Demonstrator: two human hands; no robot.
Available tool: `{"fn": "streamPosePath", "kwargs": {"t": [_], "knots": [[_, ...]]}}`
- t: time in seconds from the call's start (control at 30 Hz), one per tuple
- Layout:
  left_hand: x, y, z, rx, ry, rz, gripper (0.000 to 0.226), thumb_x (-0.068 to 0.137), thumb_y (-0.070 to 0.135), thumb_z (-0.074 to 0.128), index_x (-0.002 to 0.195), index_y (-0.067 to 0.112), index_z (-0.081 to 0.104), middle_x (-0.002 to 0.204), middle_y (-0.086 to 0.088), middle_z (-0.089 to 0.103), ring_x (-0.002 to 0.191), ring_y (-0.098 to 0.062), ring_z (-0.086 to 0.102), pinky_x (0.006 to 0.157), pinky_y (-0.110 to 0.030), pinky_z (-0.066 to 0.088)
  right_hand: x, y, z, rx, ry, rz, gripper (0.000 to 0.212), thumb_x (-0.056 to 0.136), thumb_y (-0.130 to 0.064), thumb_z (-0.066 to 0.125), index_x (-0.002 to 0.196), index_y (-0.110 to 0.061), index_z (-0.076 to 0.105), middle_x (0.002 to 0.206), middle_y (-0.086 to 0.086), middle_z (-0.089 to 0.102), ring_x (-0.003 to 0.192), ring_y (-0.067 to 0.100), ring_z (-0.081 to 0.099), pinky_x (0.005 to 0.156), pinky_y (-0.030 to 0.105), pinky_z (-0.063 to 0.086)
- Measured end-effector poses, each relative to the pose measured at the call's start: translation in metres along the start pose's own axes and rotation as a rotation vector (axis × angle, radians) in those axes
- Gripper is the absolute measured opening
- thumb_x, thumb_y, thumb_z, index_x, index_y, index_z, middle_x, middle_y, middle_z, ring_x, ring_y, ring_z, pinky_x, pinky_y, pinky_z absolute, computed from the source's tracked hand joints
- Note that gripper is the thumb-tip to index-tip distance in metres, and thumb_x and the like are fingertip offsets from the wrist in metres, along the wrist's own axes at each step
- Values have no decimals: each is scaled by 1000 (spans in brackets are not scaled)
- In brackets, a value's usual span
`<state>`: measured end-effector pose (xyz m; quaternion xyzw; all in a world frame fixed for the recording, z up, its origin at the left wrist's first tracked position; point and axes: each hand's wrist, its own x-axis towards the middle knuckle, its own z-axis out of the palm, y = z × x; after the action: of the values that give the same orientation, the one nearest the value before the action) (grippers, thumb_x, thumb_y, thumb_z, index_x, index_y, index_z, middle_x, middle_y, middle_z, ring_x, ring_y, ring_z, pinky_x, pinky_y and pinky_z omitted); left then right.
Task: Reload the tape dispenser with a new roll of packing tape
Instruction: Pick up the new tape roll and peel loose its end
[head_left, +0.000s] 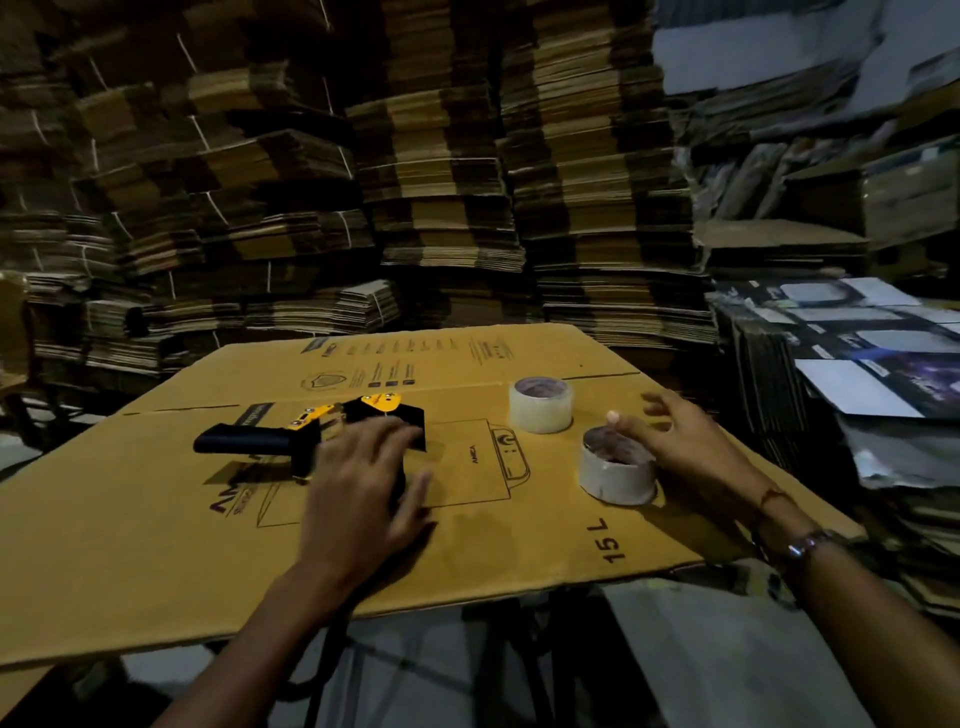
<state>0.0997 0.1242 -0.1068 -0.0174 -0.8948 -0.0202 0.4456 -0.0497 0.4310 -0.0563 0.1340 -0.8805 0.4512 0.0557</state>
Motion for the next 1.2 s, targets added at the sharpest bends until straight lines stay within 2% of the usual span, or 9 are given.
{"fn": "streamPosePath", "kwargs": {"t": [0.1,0.2,0.37,0.5,0.63,0.73,0.83,0.97,1.2], "knots": [[22,36,32,-172,-151,89,41,94,44,49,124,18,60,126,-2,58,116,-19,54,93,-38,50,23,-8,2,-62,-24,-2,78,86,-51,72,148,-13,44,142,11,55,126,27,55,103,46,50],[51,60,66,-401,-234,-133,40,94,36,59,130,17,55,129,1,52,116,-15,51,93,-31,46,40,-9,10,-82,-59,-17,77,87,-49,72,147,-11,45,139,10,57,124,26,56,102,45,51],[93,65,128,-598,-312,-518,64,90,36,68,143,11,42,140,-9,47,126,-27,51,102,-45,48,76,-7,24,-115,-123,-20,75,86,-46,76,146,-11,47,136,7,59,115,20,59,84,28,50],[114,57,159,-622,-390,-594,90,82,41,76,152,11,28,152,-11,40,134,-31,45,105,-46,45,107,-11,30,-131,-214,-3,81,83,-33,82,149,-12,41,140,5,55,102,13,57,62,18,44],[128,48,167,-784,-565,-615,126,59,59,82,156,19,12,158,-8,34,139,-31,41,107,-51,44,129,-13,37,-178,-316,-4,97,80,-27,84,157,-13,26,152,6,46,130,23,50,75,23,48],[130,44,174,-776,-629,-546,124,45,69,76,149,26,24,146,-1,51,128,-26,52,104,-51,47,137,-14,44,-227,-421,8,101,82,-24,83,160,-13,19,156,7,42,134,28,48,98,37,51],[126,43,174,-813,-557,-531,116,43,65,79,143,28,35,137,3,58,120,-21,58,98,-48,52,138,-12,46,-273,-435,-55,96,82,-21,82,158,-14,24,155,8,44,132,27,51,107,43,48],[120,50,154,-884,-378,-495,95,66,26,88,145,26,35,136,5,55,122,-18,55,96,-44,55,127,-20,39,-278,-362,-223,88,83,-16,81,155,-19,32,153,1,45,102,12,65,75,20,56],[96,54,101,-955,-146,-448,93,72,21,88,145,35,33,138,18,47,128,-1,44,96,-10,40,69,-51,28,-315,-181,-531,87,81,-30,84,153,-28,36,151,-7,40,127,14,50,102,37,52]]}}
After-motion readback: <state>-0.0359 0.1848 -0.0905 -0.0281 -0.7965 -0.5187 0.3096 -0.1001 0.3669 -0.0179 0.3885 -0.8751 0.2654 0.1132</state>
